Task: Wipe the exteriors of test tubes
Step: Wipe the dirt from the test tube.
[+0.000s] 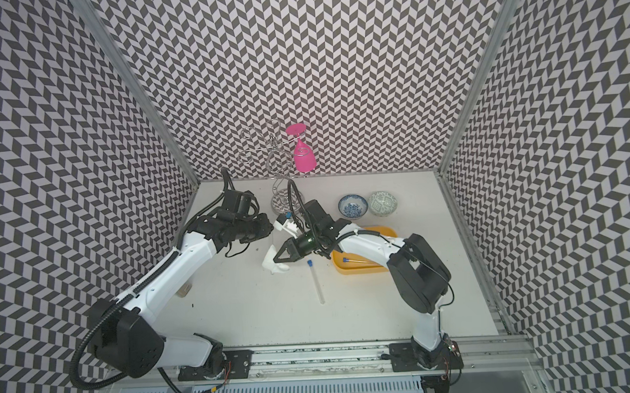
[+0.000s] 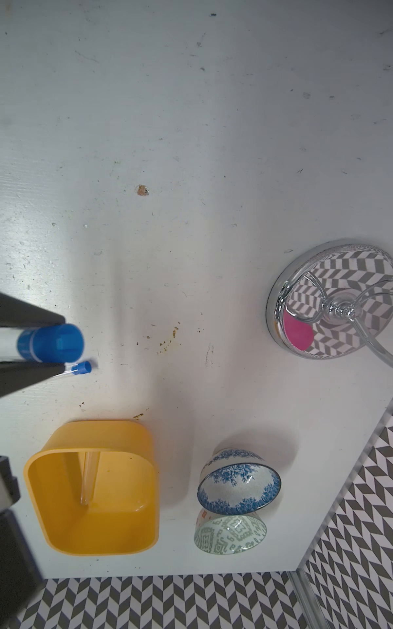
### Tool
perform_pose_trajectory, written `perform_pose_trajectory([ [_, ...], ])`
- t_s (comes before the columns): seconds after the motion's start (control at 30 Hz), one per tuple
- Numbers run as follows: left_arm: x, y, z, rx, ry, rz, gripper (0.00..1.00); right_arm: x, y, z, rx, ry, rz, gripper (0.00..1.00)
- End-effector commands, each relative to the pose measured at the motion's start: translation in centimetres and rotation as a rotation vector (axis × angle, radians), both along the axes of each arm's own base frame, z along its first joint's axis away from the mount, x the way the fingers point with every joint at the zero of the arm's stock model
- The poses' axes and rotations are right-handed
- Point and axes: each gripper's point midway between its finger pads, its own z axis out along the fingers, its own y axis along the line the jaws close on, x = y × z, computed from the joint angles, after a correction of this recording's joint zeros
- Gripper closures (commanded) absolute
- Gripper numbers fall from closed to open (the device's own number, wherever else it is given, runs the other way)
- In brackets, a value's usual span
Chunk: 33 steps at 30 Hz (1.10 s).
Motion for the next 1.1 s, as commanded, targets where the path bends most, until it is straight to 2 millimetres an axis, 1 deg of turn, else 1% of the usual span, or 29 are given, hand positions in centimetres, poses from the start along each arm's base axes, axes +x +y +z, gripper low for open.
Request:
perform_pose_trajectory([
  [0.0, -0.5, 0.2, 0.8, -0.001, -0.022, -0.007, 0.91, 1.6, 0.5, 0.7, 0.032, -0.046, -0.021, 1.00],
  [0.4, -1.4, -0.2, 1.1, -0.020, -0.035, -0.042, 0.92, 4.9, 0.7, 0.8, 0.032, -0.059, -0.066, 1.00],
  [0.57, -1.4, -0.3, 2.0, -0.034, -0.054, -0.049, 0.92, 5.9, 1.5, 1.1, 0.046, -0.059, -0.064, 1.00],
  [0.7, -1.2, -0.5, 2.5, -0.046, -0.070, -0.052, 0.92, 6.2, 1.8, 0.9, 0.051, -0.053, -0.063, 1.00],
  [0.83, -0.8, -0.6, 2.2, -0.043, -0.072, -0.048, 0.92, 6.0, 1.7, 1.1, 0.062, -0.045, -0.057, 1.00],
  [1.07, 1.0, -0.4, 1.9, -0.015, -0.103, -0.023, 0.93, 4.4, 1.0, 2.2, 0.122, -0.011, -0.050, 1.00],
])
